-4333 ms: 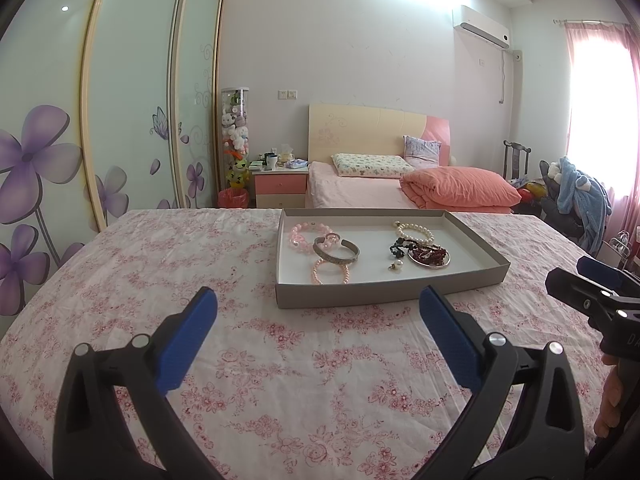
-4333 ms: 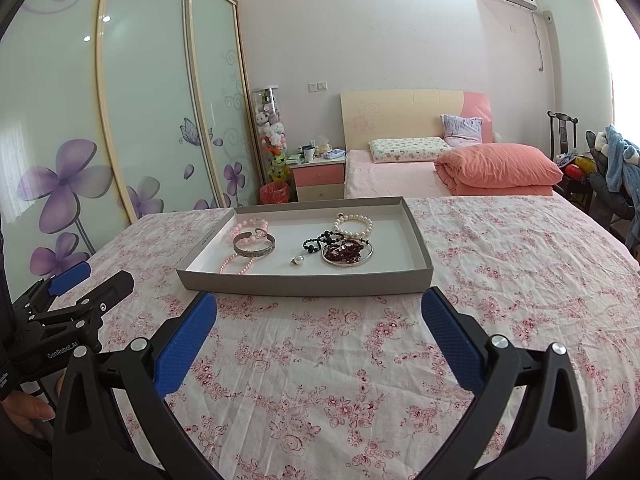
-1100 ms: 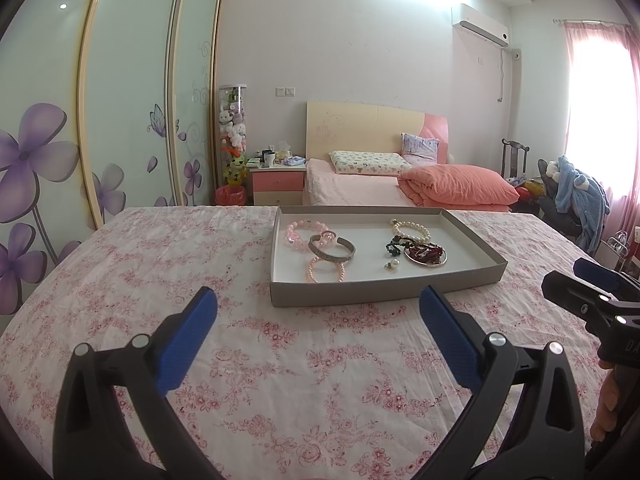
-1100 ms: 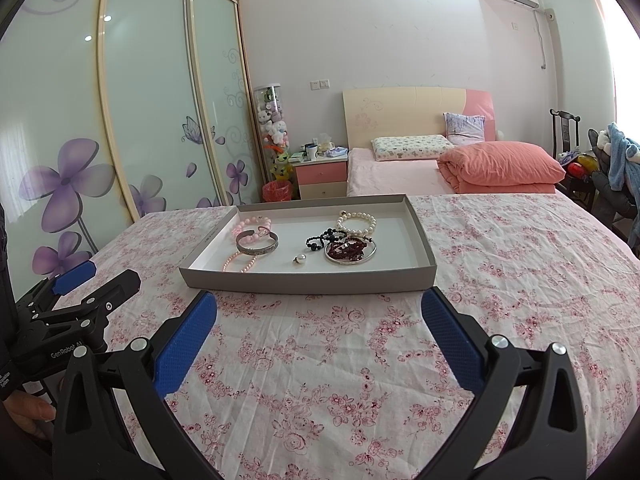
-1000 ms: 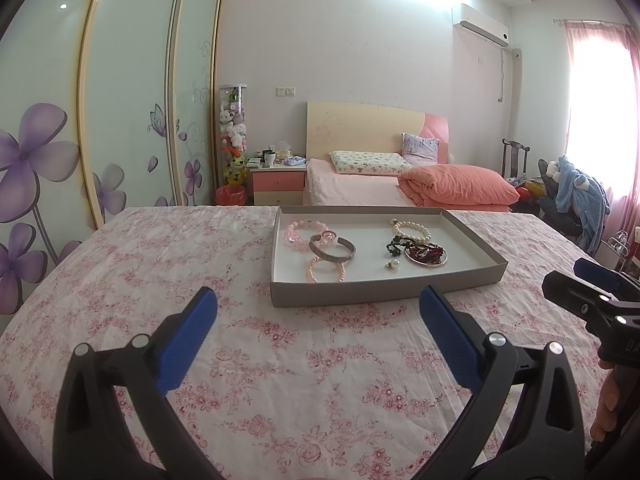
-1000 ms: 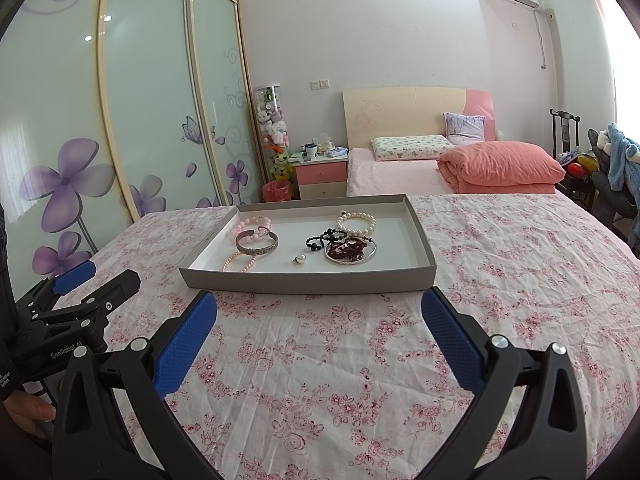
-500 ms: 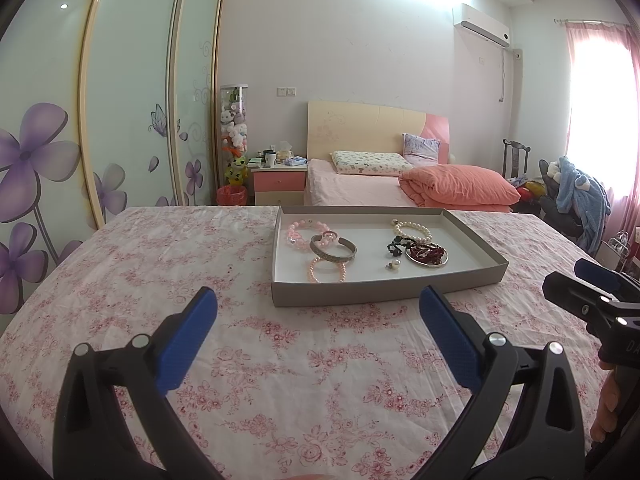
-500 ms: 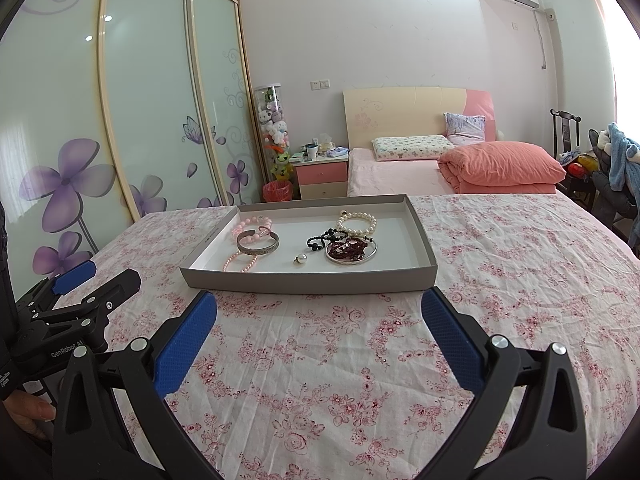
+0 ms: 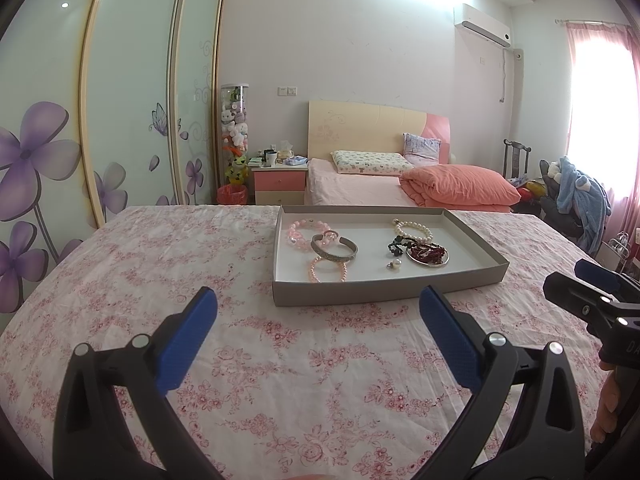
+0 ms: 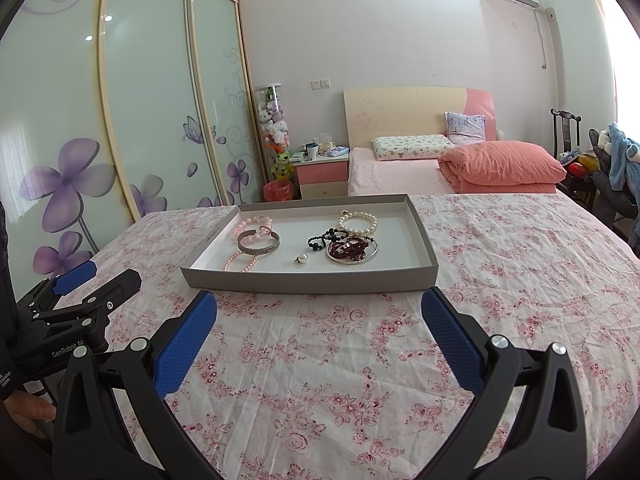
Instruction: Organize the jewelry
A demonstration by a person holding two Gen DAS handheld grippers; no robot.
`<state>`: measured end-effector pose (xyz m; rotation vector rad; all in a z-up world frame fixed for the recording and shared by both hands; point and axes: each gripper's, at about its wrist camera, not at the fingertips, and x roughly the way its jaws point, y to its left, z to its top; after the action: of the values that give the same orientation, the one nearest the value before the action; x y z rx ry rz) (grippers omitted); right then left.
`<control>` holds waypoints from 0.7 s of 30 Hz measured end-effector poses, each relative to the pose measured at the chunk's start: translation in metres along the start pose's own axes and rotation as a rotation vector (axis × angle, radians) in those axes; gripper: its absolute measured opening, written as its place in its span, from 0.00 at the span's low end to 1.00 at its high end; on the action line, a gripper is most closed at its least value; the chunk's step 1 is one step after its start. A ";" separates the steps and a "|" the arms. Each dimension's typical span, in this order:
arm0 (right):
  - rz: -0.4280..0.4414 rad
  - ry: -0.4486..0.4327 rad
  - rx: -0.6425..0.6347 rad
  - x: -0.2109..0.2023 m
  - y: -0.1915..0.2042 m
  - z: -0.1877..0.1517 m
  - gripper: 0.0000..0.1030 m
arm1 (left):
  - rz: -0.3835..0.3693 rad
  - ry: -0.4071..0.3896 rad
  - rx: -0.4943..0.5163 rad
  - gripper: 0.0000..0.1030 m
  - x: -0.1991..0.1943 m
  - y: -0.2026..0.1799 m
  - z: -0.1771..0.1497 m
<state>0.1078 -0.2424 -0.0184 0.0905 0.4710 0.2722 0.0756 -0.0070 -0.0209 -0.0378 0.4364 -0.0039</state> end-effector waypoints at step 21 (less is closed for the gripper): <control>0.000 0.001 0.000 0.001 0.000 0.000 0.98 | 0.002 0.001 0.001 0.96 0.000 0.000 0.001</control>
<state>0.1084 -0.2419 -0.0182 0.0906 0.4724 0.2727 0.0760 -0.0070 -0.0201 -0.0366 0.4370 -0.0025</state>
